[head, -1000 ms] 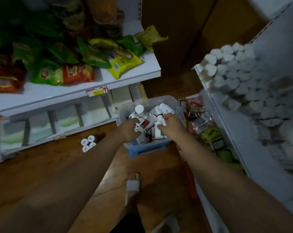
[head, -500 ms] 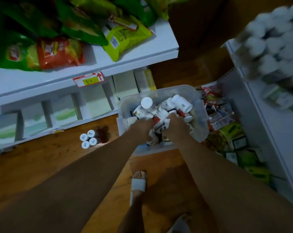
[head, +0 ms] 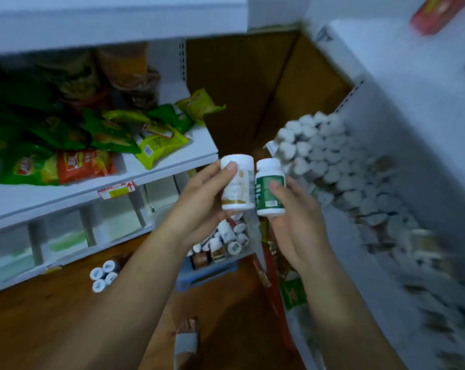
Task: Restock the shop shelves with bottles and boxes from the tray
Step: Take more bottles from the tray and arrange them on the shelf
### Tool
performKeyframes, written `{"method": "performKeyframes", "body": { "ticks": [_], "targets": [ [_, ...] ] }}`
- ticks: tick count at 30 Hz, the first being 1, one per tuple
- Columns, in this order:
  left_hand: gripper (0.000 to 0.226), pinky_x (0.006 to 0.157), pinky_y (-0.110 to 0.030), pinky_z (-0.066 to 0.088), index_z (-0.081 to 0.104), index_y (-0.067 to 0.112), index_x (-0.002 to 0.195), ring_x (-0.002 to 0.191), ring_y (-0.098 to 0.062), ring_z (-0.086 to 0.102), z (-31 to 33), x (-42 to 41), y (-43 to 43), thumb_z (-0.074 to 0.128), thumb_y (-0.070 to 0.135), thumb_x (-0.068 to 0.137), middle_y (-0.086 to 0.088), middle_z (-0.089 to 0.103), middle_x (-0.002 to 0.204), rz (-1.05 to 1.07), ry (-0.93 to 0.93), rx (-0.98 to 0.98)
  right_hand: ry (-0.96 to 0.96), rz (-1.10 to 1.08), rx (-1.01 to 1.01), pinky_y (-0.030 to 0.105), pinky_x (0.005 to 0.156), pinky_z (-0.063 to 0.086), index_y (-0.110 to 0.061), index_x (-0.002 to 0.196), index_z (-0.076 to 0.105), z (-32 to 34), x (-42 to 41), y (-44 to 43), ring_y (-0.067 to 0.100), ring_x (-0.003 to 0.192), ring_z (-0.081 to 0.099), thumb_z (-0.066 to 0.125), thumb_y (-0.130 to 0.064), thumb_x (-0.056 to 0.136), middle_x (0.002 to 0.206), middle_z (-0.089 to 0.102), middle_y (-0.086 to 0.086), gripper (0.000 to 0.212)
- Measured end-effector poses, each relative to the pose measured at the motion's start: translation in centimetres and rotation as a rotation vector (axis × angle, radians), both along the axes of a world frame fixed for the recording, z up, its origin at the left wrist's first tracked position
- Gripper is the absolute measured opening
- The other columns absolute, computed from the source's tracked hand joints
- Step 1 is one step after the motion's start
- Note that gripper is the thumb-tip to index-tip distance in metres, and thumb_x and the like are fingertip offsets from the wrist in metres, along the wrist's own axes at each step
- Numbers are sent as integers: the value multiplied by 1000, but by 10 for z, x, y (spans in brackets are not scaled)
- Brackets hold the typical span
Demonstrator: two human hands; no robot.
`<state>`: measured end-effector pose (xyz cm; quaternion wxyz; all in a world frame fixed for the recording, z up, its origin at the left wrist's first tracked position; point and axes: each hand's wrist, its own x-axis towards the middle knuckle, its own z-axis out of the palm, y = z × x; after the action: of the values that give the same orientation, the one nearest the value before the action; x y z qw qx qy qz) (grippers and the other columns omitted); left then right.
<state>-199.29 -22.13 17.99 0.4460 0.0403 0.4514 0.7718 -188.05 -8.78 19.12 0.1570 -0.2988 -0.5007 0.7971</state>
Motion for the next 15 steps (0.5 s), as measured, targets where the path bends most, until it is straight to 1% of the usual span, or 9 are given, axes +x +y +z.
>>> {"method": "performKeyframes", "body": {
  "ticks": [2, 4, 6, 7, 8, 10, 11, 13, 15],
  "targets": [
    [52, 97, -47, 60, 58, 8, 144, 122, -35, 67, 45, 12, 14, 57, 36, 101, -19, 68, 136, -78, -23, 74, 82, -14, -17, 50, 98, 57, 4, 135, 60, 49, 17, 3, 39, 118, 67, 66, -13, 97, 129, 68, 26, 42],
    [55, 106, -55, 54, 56, 8, 147, 128, -38, 63, 82, 25, 23, 56, 40, 102, -19, 65, 141, -153, -10, 125, 103, -76, -1, 43, 95, 58, 0, 136, 62, 87, 41, 9, 33, 120, 66, 65, -18, 97, 131, 68, 22, 43],
    [53, 116, -66, 40, 56, 10, 147, 138, -44, 54, 112, 41, 29, 56, 40, 104, -20, 61, 146, -208, 12, 163, 82, -136, 49, 48, 104, 55, -11, 135, 66, 118, 65, 12, 29, 124, 65, 64, -29, 96, 134, 68, 16, 43],
    [52, 117, -68, 37, 57, 10, 147, 140, -46, 51, 121, 48, 31, 56, 39, 104, -21, 60, 147, -228, 22, 182, 92, -155, 55, 50, 107, 53, -15, 134, 67, 130, 76, 12, 27, 124, 65, 64, -33, 94, 134, 68, 13, 44],
    [51, 116, -68, 39, 57, 12, 147, 138, -46, 53, 135, 60, 35, 57, 39, 104, -21, 60, 146, -258, 33, 206, 115, -191, 53, 52, 107, 53, -14, 134, 67, 142, 92, 12, 28, 124, 66, 65, -34, 93, 134, 68, 14, 45],
    [47, 106, -60, 51, 63, 15, 142, 126, -43, 61, 158, 85, 41, 59, 39, 102, -19, 65, 139, -326, 38, 241, 171, -245, -7, 53, 99, 57, -8, 137, 64, 168, 125, 6, 33, 118, 68, 69, -32, 94, 132, 68, 19, 49],
    [45, 100, -56, 56, 66, 16, 139, 121, -39, 64, 166, 98, 45, 60, 39, 100, -18, 67, 135, -359, 42, 258, 192, -262, -31, 50, 92, 60, -6, 137, 63, 179, 142, 3, 33, 111, 69, 69, -32, 95, 128, 69, 20, 50],
    [47, 95, -52, 58, 66, 16, 138, 116, -36, 66, 180, 123, 54, 63, 40, 98, -17, 68, 134, -430, 54, 280, 243, -320, -73, 41, 78, 60, -1, 135, 63, 194, 174, -2, 28, 94, 68, 63, -33, 94, 117, 69, 20, 52],
    [53, 96, -52, 59, 60, 15, 144, 118, -35, 67, 191, 151, 66, 64, 39, 98, -17, 67, 137, -498, 58, 272, 289, -399, -131, 36, 73, 61, 0, 132, 65, 203, 205, -6, 25, 87, 68, 61, -34, 92, 111, 70, 20, 53]
  ]
}}
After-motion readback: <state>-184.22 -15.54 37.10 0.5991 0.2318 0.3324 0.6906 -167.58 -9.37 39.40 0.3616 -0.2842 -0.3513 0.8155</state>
